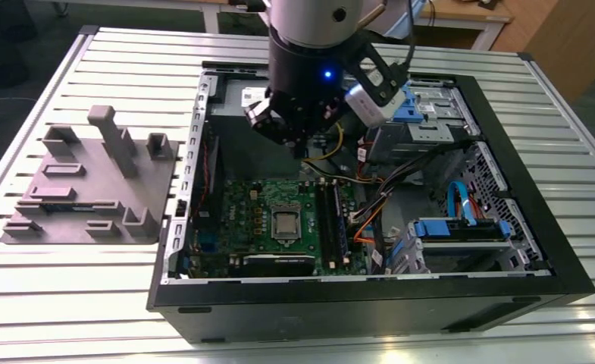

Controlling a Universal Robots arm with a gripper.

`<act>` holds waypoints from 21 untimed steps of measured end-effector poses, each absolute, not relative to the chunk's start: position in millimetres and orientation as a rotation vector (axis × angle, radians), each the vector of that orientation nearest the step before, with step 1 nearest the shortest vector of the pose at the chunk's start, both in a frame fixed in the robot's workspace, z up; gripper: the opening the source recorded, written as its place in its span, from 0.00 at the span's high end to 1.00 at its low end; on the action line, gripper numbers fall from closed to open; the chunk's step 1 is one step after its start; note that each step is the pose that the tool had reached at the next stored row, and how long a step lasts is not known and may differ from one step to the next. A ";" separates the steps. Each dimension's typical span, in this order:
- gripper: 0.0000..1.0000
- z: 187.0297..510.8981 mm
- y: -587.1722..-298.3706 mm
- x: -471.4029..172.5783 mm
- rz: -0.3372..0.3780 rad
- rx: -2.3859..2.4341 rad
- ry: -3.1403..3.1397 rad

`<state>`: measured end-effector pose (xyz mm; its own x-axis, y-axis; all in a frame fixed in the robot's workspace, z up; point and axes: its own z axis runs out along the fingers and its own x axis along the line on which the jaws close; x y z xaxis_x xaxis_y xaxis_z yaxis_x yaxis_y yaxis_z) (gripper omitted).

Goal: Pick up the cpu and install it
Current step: 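Install the first cpu locking lever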

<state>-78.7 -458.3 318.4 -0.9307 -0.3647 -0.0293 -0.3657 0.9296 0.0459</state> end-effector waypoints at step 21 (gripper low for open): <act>0.90 292.9 -457.4 -47.1 0.082 -0.826 3.011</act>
<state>-47.1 -457.4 292.9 -0.8598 -0.5096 -0.0311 -0.5105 0.8586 0.0460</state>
